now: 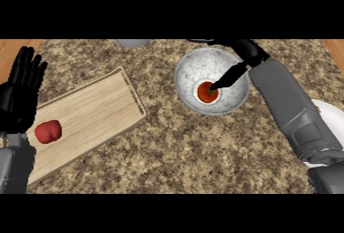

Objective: Pick the tomato from the plate and place it in the bowl

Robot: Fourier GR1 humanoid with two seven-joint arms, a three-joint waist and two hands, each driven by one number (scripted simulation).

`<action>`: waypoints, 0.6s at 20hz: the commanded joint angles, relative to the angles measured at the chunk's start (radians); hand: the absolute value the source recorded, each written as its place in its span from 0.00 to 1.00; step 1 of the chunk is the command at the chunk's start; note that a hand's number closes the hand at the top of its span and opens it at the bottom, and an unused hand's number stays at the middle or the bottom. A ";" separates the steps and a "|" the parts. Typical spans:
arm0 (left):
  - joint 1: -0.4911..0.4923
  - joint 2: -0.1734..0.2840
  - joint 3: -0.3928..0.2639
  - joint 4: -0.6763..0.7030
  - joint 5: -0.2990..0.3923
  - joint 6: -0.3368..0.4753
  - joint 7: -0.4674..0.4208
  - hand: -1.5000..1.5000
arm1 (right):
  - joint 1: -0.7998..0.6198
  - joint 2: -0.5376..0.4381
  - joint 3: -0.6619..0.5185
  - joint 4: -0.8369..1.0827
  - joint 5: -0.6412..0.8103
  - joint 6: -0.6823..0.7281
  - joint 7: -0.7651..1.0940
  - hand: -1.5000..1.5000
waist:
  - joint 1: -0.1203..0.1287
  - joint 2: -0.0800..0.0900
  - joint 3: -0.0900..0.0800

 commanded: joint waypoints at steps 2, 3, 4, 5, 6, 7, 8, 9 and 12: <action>0.028 0.011 0.007 -0.049 0.014 -0.016 0.012 0.50 | -0.025 -0.124 -0.132 0.026 -0.108 0.006 -0.010 0.00 | 0.020 0.005 0.001; 0.017 -0.015 -0.007 -0.010 -0.003 -0.002 -0.014 0.50 | -0.025 -0.087 -0.141 0.034 -0.114 -0.048 0.013 0.00 | 0.011 0.006 0.000; 0.031 -0.014 -0.023 -0.067 0.000 -0.007 0.014 0.50 | -0.017 -0.132 -0.156 0.051 -0.119 -0.050 0.010 0.00 | 0.025 0.008 0.001; -0.006 0.006 -0.010 -0.021 0.001 -0.018 0.009 0.50 | -0.050 -0.163 -0.180 0.067 -0.140 -0.015 0.040 0.00 | 0.023 0.014 0.001; -0.026 -0.016 -0.019 0.010 -0.014 0.005 -0.007 0.50 | -0.019 -0.177 -0.190 0.073 -0.148 -0.019 0.001 0.00 | 0.019 0.019 0.001; -0.001 0.008 -0.002 -0.019 0.012 -0.028 -0.002 0.50 | -0.035 -0.207 -0.214 0.089 -0.170 0.001 0.039 0.00 | 0.028 0.015 0.001; -0.005 0.008 0.001 0.009 0.011 -0.032 -0.015 0.50 | -0.031 -0.226 -0.222 0.101 -0.174 0.010 0.033 0.00 | 0.035 0.023 0.001; -0.010 0.005 -0.004 0.014 0.000 -0.026 -0.025 0.50 | -0.018 -0.293 -0.226 0.103 -0.177 0.070 0.016 0.00 | 0.027 0.022 0.001; 0.002 -0.018 -0.019 -0.008 0.009 -0.029 -0.023 0.50 | 0.001 -0.336 -0.245 0.128 -0.193 0.115 -0.003 0.00 | 0.047 0.028 0.003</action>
